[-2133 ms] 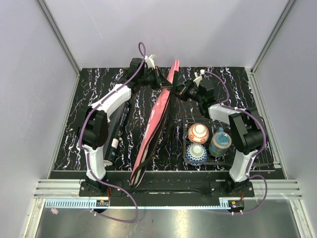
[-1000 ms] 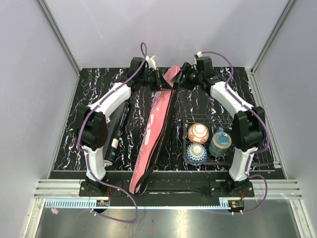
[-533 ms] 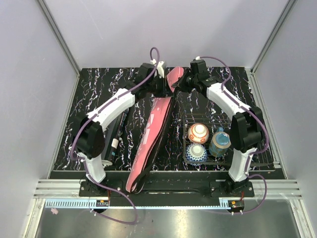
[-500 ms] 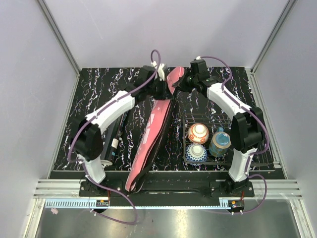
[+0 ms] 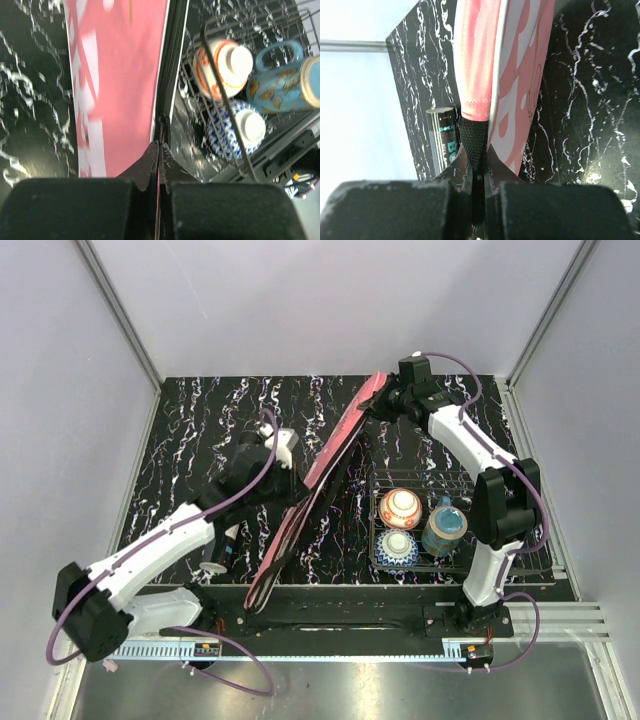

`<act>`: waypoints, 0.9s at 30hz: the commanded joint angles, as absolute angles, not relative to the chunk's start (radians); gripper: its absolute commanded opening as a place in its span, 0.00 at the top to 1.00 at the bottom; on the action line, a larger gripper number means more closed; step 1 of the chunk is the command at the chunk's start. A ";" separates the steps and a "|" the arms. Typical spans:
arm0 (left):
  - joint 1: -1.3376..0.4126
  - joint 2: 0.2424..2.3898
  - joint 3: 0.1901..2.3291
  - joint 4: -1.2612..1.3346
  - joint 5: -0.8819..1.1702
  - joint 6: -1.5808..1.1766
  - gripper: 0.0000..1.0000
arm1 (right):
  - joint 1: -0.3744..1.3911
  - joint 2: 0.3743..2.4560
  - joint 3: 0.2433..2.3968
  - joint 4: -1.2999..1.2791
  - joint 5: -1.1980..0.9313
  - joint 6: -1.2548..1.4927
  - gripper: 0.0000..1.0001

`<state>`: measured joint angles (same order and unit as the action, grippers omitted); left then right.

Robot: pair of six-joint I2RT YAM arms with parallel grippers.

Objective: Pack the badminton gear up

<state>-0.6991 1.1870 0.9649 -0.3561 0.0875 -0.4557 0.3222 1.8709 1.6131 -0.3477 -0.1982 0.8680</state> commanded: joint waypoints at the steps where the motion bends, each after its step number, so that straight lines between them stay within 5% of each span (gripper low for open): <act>1: -0.715 1.025 0.815 -0.537 0.051 -0.534 1.00 | 0.181 1.809 1.651 -0.210 -0.109 0.910 1.00; 27: -0.723 0.807 0.575 -0.612 0.038 -0.736 1.00 | -0.130 1.993 1.850 -0.255 -0.184 0.933 1.00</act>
<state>-0.7174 0.8196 0.6300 -0.4213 0.0547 -0.7033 -0.0490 1.9820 1.7653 -0.4175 -0.2966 0.8955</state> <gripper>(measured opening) 0.012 0.063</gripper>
